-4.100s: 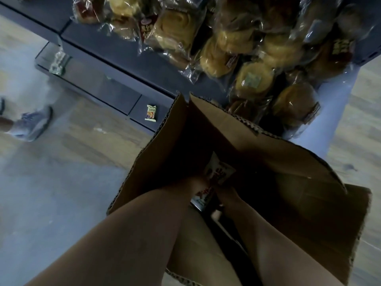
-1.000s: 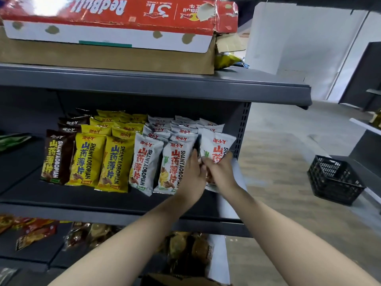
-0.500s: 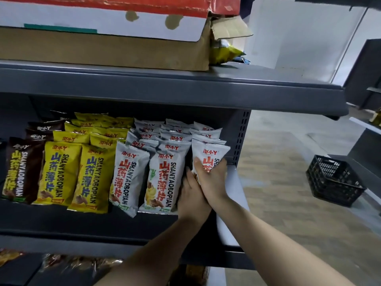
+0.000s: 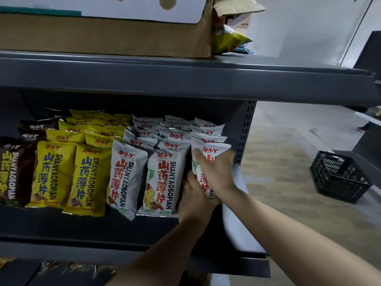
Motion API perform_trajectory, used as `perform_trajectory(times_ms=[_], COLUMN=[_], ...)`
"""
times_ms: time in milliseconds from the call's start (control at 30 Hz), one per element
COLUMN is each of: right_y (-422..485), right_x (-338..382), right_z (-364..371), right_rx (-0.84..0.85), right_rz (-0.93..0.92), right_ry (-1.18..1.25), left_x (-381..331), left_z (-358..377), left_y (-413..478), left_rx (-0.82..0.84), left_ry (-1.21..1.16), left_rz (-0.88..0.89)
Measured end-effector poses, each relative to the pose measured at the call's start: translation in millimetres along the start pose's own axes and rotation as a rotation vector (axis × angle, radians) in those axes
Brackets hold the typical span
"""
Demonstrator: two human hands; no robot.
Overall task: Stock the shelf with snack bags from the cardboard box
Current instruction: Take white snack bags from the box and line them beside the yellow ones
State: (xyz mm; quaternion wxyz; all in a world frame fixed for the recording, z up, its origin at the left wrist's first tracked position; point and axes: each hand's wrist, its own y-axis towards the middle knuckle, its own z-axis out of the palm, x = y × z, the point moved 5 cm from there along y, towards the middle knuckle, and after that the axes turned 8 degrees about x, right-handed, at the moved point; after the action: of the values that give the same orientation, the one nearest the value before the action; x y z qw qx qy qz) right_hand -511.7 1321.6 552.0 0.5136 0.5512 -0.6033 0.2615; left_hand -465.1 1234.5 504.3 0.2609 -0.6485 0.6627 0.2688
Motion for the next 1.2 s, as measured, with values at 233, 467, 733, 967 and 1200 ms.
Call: perform_trajectory(times_ms=[233,467,733,967,1200], right_y=[59.9,107.8,97.3,59.4,3.3], right_x=[68.6,61.0,66.2,92.1,56.1], right_z=[-13.4,30.7,34.3,10.8,20.0], right_rx=[0.077,0.322,0.563,0.311,0.023], right_rz=[-0.339,-0.107,-0.101,-0.39,-0.433], right_ry=[-0.564,-0.909,-0.821,-0.846,-1.142], left_x=[4.8,5.9,3.6,2.7,-1.7], left_z=[4.3,4.1,5.8,2.9,1.9], left_y=[3.1,3.6,5.2,2.9,3.0], left_rx=[-0.066,-0.068,-0.046,-0.048,-0.109], left_ry=[-0.021,-0.044,-0.012,-0.001,0.148], left_rz=[0.004,0.045,0.049,0.041,0.043])
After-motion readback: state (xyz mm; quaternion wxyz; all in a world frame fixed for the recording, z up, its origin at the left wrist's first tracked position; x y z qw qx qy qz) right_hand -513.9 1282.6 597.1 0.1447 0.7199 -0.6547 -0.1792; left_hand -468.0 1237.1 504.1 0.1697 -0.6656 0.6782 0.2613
